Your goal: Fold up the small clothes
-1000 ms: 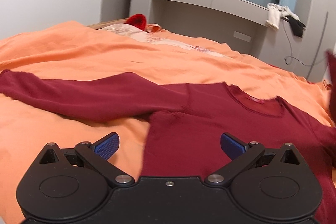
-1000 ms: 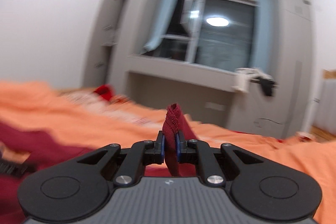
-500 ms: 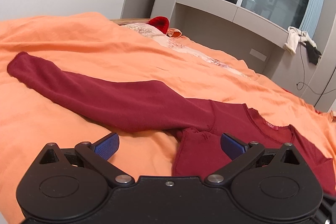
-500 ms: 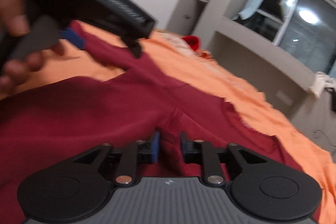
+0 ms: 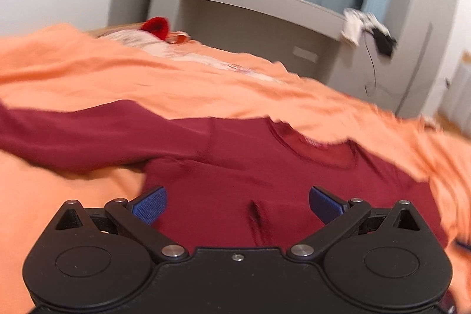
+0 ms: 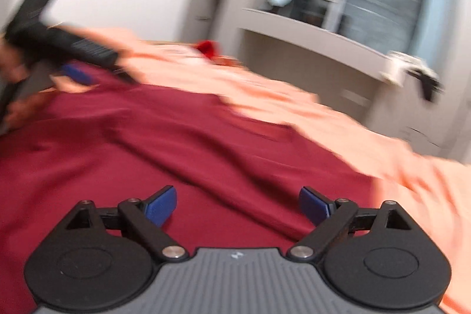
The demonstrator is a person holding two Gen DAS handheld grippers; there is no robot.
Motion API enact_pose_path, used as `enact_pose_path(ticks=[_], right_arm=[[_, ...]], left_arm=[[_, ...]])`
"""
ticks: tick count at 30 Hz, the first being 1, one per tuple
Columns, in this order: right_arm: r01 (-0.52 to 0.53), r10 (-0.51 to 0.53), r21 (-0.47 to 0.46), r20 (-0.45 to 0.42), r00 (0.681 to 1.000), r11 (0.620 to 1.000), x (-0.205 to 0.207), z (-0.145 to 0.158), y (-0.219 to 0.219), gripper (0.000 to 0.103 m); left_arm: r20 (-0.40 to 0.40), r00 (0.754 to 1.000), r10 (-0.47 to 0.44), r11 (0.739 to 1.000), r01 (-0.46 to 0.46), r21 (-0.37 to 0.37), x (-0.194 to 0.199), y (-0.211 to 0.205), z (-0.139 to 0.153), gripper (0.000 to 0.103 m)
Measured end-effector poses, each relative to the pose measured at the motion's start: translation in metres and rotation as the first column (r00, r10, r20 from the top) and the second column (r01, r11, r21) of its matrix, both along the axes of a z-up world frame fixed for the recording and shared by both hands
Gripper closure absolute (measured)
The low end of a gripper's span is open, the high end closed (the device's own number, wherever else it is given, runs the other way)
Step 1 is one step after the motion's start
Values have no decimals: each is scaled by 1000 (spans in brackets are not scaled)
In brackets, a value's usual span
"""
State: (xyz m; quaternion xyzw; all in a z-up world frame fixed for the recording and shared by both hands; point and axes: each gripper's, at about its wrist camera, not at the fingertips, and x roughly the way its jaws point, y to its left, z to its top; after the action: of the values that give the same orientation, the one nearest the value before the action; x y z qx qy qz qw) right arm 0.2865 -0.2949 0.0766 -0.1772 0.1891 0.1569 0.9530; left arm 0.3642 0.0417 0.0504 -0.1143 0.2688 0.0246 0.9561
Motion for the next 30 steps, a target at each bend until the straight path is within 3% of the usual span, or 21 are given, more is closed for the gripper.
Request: enact_pose_path(ticks=[3, 5, 9, 13, 15, 16, 17, 19, 21, 23, 26, 30], right_arm=[[130, -130, -63, -3, 992, 990, 16, -5, -26, 18], [188, -191, -92, -25, 981, 978, 23, -11, -41, 33], [189, -199, -130, -65, 978, 973, 32, -24, -49, 42], [166, -172, -231, -6, 985, 959, 37, -40, -36, 48], [157, -157, -265, 22, 987, 951, 36, -49, -30, 60], [146, -146, -274, 18, 989, 950, 37, -52, -34, 88], [140, -144, -272, 8, 990, 952, 39, -52, -34, 97], [161, -167, -214, -10, 986, 963, 39, -45, -38, 98], [199, -202, -49, -70, 977, 979, 35, -29, -54, 98], [232, -215, 104, -154, 964, 967, 32, -23, -73, 98], [231, -201, 133, -206, 958, 964, 34, -31, -81, 98], [223, -194, 127, -209, 959, 966, 30, -33, -80, 96]], left_arm=[[-34, 999, -21, 996, 24, 83, 3, -17, -10, 1], [-64, 998, 1, 994, 7, 113, 6, -19, -18, 1], [-114, 993, 20, 997, -12, 73, 10, -11, -26, 1], [-126, 992, 18, 995, -5, 99, 10, -11, -29, 1], [-135, 991, 12, 991, 6, 131, 9, -15, -31, 1], [-139, 990, 7, 989, 14, 149, 8, -17, -32, 1], [-142, 990, 4, 986, 19, 164, 8, -18, -32, 1], [-146, 989, -1, 983, 27, 182, 7, -20, -33, 1], [-145, 989, -4, 982, 31, 185, 5, -20, -33, 1], [-145, 989, -11, 981, 39, 190, 3, -21, -32, 1], [-145, 989, -27, 977, 57, 204, -1, -22, -33, 1], [-147, 988, -39, 971, 72, 229, -4, -26, -33, 1]])
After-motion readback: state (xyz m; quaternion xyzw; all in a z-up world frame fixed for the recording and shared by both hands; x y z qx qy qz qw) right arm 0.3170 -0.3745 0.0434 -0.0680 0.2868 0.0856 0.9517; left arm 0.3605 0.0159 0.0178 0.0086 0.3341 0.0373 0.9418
